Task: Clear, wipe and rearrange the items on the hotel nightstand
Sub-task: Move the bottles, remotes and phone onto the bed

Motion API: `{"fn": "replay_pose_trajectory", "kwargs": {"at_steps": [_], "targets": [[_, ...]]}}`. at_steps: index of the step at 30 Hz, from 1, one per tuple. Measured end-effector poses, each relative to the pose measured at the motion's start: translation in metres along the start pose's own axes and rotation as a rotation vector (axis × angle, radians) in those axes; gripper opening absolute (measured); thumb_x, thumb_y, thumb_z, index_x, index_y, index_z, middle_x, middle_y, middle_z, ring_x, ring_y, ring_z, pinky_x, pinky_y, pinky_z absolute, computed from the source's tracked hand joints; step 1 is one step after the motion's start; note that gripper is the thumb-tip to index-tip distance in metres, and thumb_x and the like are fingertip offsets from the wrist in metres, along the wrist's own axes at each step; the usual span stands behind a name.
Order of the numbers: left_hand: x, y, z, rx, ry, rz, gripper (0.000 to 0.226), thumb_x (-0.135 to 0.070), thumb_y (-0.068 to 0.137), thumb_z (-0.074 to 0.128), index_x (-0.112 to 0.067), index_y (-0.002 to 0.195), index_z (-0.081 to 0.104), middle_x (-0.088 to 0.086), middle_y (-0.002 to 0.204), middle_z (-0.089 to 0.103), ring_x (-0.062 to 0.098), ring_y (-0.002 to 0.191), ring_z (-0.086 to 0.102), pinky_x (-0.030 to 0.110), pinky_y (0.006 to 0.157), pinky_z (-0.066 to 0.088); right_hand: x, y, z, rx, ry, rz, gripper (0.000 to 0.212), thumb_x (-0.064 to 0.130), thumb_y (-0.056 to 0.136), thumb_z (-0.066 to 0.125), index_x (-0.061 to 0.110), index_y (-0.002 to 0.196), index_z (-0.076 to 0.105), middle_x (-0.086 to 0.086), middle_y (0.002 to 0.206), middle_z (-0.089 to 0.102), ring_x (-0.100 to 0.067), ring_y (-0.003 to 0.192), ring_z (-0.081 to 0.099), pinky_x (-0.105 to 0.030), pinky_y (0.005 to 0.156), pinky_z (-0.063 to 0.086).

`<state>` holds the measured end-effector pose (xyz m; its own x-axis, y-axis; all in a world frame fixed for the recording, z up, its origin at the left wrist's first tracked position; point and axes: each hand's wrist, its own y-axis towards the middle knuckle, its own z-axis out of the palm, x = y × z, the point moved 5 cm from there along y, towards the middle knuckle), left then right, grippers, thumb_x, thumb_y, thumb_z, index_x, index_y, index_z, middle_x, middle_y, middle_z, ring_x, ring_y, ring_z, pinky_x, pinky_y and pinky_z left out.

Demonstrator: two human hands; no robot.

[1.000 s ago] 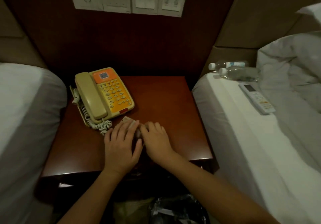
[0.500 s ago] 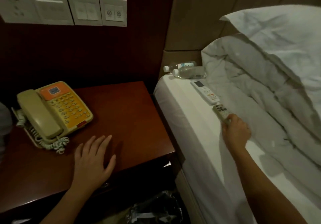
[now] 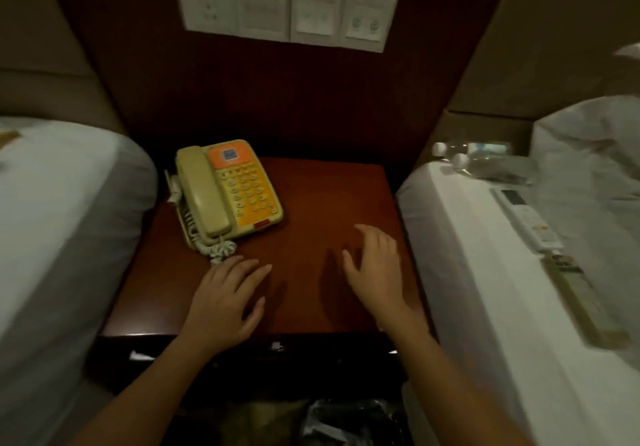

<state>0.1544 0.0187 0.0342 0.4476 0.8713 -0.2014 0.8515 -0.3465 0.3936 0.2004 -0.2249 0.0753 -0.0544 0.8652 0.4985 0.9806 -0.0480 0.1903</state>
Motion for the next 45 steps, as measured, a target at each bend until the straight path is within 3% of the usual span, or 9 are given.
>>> {"fn": "replay_pose_trajectory", "kwargs": {"at_steps": [4, 8, 12, 14, 18, 27, 31, 37, 45], "targets": [[0.002, -0.004, -0.009, -0.19, 0.042, -0.131, 0.051, -0.037, 0.079, 0.058, -0.025, 0.129, 0.053, 0.011, 0.127, 0.059, 0.033, 0.116, 0.049, 0.046, 0.094, 0.036, 0.062, 0.054, 0.07, 0.202, 0.457, 0.111, 0.058, 0.037, 0.09, 0.059, 0.022, 0.14, 0.036, -0.002, 0.144, 0.041, -0.02, 0.134, 0.035, -0.042, 0.106, 0.038], [0.044, 0.01, -0.024, -0.411, -0.171, -0.615, 0.059, -0.042, 0.08, 0.059, -0.027, 0.135, 0.045, 0.018, 0.148, 0.032, 0.036, 0.136, 0.031, 0.048, 0.107, 0.027, 0.096, 0.1, 0.111, 0.264, 0.496, 0.044, 0.064, 0.039, 0.09, 0.059, 0.022, 0.145, 0.032, -0.005, 0.145, 0.04, -0.024, 0.133, 0.037, -0.047, 0.106, 0.037], [0.08, 0.046, -0.03, -0.498, -0.571, -0.888, 0.062, -0.044, 0.088, 0.063, -0.03, 0.143, 0.04, 0.008, 0.156, 0.016, 0.02, 0.139, 0.025, 0.03, 0.102, 0.028, 0.105, 0.12, 0.129, 0.277, 0.459, 0.009, 0.058, 0.041, 0.09, 0.057, 0.028, 0.143, 0.037, -0.002, 0.144, 0.04, -0.023, 0.129, 0.041, -0.044, 0.102, 0.041], [0.097, 0.064, -0.022, -0.46, -0.734, -0.965, 0.067, -0.045, 0.086, 0.066, -0.033, 0.146, 0.037, 0.007, 0.155, 0.021, 0.02, 0.137, 0.031, 0.029, 0.1, 0.031, 0.102, 0.121, 0.133, 0.269, 0.395, 0.0, 0.058, 0.044, 0.09, 0.056, 0.03, 0.143, 0.037, -0.002, 0.145, 0.038, -0.023, 0.129, 0.04, -0.04, 0.102, 0.04], [0.11, 0.08, -0.007, -0.271, -0.706, -1.049, 0.086, -0.053, 0.072, 0.076, -0.048, 0.144, 0.029, 0.004, 0.152, 0.024, 0.032, 0.134, 0.036, 0.05, 0.109, 0.037, 0.099, 0.116, 0.132, 0.281, 0.409, 0.038, 0.059, 0.047, 0.087, 0.058, 0.033, 0.141, 0.039, 0.0, 0.149, 0.034, -0.023, 0.132, 0.037, -0.038, 0.105, 0.038], [0.063, 0.073, -0.007, -0.231, -0.696, -1.011, 0.088, -0.038, 0.073, 0.08, -0.048, 0.145, 0.03, 0.005, 0.148, 0.023, 0.033, 0.134, 0.026, 0.039, 0.107, 0.031, 0.07, 0.084, 0.095, 0.228, 0.525, 0.189, 0.059, 0.05, 0.084, 0.06, 0.036, 0.138, 0.043, -0.001, 0.14, 0.037, -0.028, 0.126, 0.041, -0.046, 0.099, 0.043], [0.023, 0.077, 0.001, -0.163, -0.736, -0.942, 0.087, -0.033, 0.076, 0.079, -0.05, 0.144, 0.029, 0.003, 0.149, 0.019, 0.032, 0.132, 0.021, 0.04, 0.103, 0.032, 0.045, 0.052, 0.062, 0.16, 0.355, 0.168, 0.057, 0.053, 0.086, 0.056, 0.035, 0.139, 0.043, -0.003, 0.146, 0.033, -0.027, 0.129, 0.034, -0.041, 0.097, 0.042], [-0.047, 0.081, 0.013, -0.051, -0.772, -0.779, 0.089, -0.03, 0.075, 0.08, -0.047, 0.146, 0.028, 0.001, 0.148, 0.022, 0.031, 0.131, 0.022, 0.041, 0.102, 0.032, -0.004, -0.004, 0.011, -0.033, 0.216, 0.298, 0.055, 0.056, 0.087, 0.049, 0.037, 0.138, 0.043, -0.003, 0.147, 0.035, -0.026, 0.128, 0.035, -0.04, 0.093, 0.042], [-0.201, 0.14, 0.002, 0.06, -0.836, -0.589, 0.09, -0.035, 0.07, 0.078, -0.047, 0.145, 0.028, -0.005, 0.149, 0.023, 0.028, 0.122, 0.029, 0.029, 0.085, 0.029, -0.1, -0.039, -0.117, -0.363, 0.245, 0.405, 0.046, 0.049, 0.086, 0.058, 0.03, 0.128, 0.057, -0.005, 0.128, 0.054, -0.025, 0.116, 0.052, -0.039, 0.094, 0.045]]}}
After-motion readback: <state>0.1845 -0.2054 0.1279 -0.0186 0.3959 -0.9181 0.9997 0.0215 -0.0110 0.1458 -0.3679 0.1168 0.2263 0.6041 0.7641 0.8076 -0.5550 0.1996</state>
